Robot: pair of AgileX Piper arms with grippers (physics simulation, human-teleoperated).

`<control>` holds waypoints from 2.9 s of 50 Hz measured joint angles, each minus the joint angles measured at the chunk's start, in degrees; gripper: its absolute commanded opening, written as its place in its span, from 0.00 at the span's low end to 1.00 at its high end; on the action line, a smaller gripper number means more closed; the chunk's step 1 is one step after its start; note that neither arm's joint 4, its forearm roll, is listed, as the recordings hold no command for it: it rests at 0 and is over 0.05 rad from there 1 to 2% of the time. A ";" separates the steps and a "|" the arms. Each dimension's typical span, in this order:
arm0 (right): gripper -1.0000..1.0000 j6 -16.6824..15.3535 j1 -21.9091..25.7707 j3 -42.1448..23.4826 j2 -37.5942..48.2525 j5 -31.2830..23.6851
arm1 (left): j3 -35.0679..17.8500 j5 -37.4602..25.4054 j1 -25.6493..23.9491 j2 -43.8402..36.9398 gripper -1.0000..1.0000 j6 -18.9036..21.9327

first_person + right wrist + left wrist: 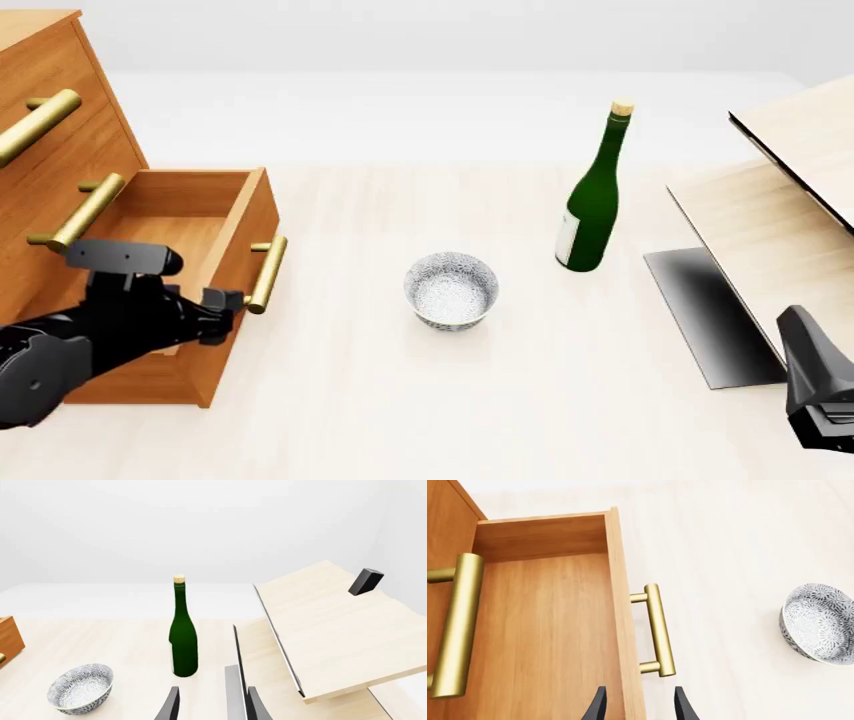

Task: Put the bowl in the bottom drawer of the cabinet and close it.

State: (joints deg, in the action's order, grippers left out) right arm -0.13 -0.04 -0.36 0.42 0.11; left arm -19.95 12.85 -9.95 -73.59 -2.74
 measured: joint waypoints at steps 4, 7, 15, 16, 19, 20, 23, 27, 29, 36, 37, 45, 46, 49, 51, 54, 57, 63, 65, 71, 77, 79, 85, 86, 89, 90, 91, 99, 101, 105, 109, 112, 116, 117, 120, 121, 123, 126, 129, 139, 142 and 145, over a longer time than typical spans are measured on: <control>1.00 0.00 0.00 0.00 0.00 0.00 | 0.19 0.39 0.03 -0.57 1.00 -0.21; 1.00 0.00 0.00 0.00 0.00 0.00 | 0.31 0.62 0.02 -0.93 1.00 -0.38; 1.00 0.00 0.00 0.00 0.00 0.00 | 0.56 1.13 -0.11 -1.88 1.00 -0.79; 1.00 0.00 0.00 0.00 0.00 0.00 | 0.59 1.18 -0.13 -1.96 1.00 -0.78; 1.00 0.00 0.00 0.00 0.00 0.00 | 0.67 1.27 -0.32 -2.13 1.00 -0.82; 1.00 0.00 0.00 0.00 0.00 0.00 | 0.70 1.28 -0.42 -2.15 1.00 -0.83; 1.00 0.00 0.00 0.00 0.00 0.00 | 0.78 1.28 -0.87 -2.15 1.00 -0.88; 1.00 0.00 0.00 0.00 0.00 0.00 | 0.88 1.31 -1.35 -2.08 1.00 -0.82; 1.00 0.00 0.00 0.00 0.00 0.00 | 0.93 1.31 -1.55 -1.96 1.00 -0.75; 1.00 0.00 0.00 0.00 0.00 0.00 | 1.04 1.43 -1.98 -1.82 1.00 -0.44; 1.00 0.00 0.00 0.00 0.00 0.00 | 1.05 1.47 -2.04 -1.85 1.00 -0.42; 1.00 0.00 0.00 0.00 0.00 0.00 | 1.06 1.79 -2.67 -2.28 1.00 -0.36; 1.00 0.00 0.00 0.00 0.00 0.00 | 1.05 1.82 -2.74 -2.35 1.00 -0.37; 1.00 0.00 0.00 0.00 0.00 0.00 | 1.01 1.95 -2.97 -2.58 1.00 -0.38; 1.00 0.00 0.00 0.00 0.00 0.00 | 0.99 2.03 -3.16 -2.70 1.00 -0.38; 1.00 0.00 0.00 0.00 0.00 0.00 | 0.95 2.09 -3.45 -2.84 1.00 -0.39; 1.00 0.00 0.00 0.00 0.00 0.00 | 0.90 2.12 -3.74 -2.92 1.00 -0.40; 1.00 0.00 0.00 0.00 0.00 0.00 | 0.81 2.16 -4.40 -3.04 1.00 -0.41; 1.00 0.00 0.00 0.00 0.00 0.00 | 0.79 2.17 -4.60 -3.08 1.00 -0.42; 1.00 0.00 0.00 0.00 0.00 0.00 | 0.76 2.22 -5.18 -3.12 1.00 -0.48; 1.00 0.00 0.00 0.00 0.00 0.00 | 0.79 1.98 -5.88 -2.84 1.00 -0.58; 1.00 0.00 0.00 0.00 0.00 0.00 | 0.81 1.85 -6.17 -2.66 1.00 -0.63; 1.00 0.00 0.00 0.00 0.00 0.00 | 0.88 1.41 -7.29 -1.95 1.00 -0.86; 1.00 0.00 0.00 0.00 0.00 0.00 | 0.88 1.36 -7.46 -1.87 1.00 -0.89; 1.00 0.00 0.00 0.00 0.00 0.00 | 0.85 1.25 -7.87 -1.71 1.00 -0.96; 1.00 0.00 0.00 0.00 0.00 0.00 | 0.83 1.20 -8.02 -1.65 1.00 -0.99; 1.00 -0.01 0.00 0.00 0.00 0.00 | 0.80 1.13 -8.19 -1.58 1.00 -1.03; 1.00 0.00 0.00 0.00 0.00 0.00 | 0.53 0.63 -9.44 -1.05 1.00 -1.21; 1.00 0.00 0.00 0.00 0.00 0.00 | 0.46 0.58 -9.63 -1.00 1.00 -1.23; 1.00 0.00 0.00 0.00 0.00 0.00 | 0.35 0.54 -9.95 -0.97 1.00 -1.26; 1.00 0.00 0.00 0.00 0.00 0.00 | 0.23 0.53 -10.24 -1.03 1.00 -1.32; 1.00 0.00 0.00 0.00 0.00 0.00 | 0.12 0.55 -10.46 -1.14 1.00 -1.38; 1.00 0.00 0.00 0.00 0.00 0.00 | -0.11 0.61 -10.80 -1.40 1.00 -1.46; 1.00 0.00 0.00 0.00 0.00 0.00 | -0.17 0.61 -10.90 -1.46 1.00 -1.48; 1.00 0.00 0.00 0.00 0.00 0.00 | -0.34 0.63 -11.14 -1.63 1.00 -1.47; 1.00 0.00 0.00 0.00 0.00 0.00 | -0.38 0.64 -11.16 -1.68 1.00 -1.42; 1.00 0.00 0.00 0.00 0.00 0.00 | -0.46 0.69 -11.20 -1.82 1.00 -1.29; 1.00 0.00 0.00 0.00 0.00 0.00 | -0.57 0.76 -11.27 -2.03 1.00 -1.06; 1.00 0.00 0.00 0.00 0.00 0.00 | -0.68 0.69 -11.38 -2.10 1.00 -0.79; 1.00 0.00 0.00 0.00 0.00 0.00 | -0.90 0.66 -11.70 -2.31 1.00 0.06; 1.00 0.00 0.00 0.00 0.00 0.00 | -0.95 0.66 -11.79 -2.35 1.00 0.29; 1.00 0.00 0.00 0.00 0.00 0.00 | -1.01 0.61 -11.91 -2.35 1.00 0.54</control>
State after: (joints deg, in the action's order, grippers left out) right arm -0.13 -0.04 -0.36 0.42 0.11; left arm -20.96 13.46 -21.87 -75.94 -2.20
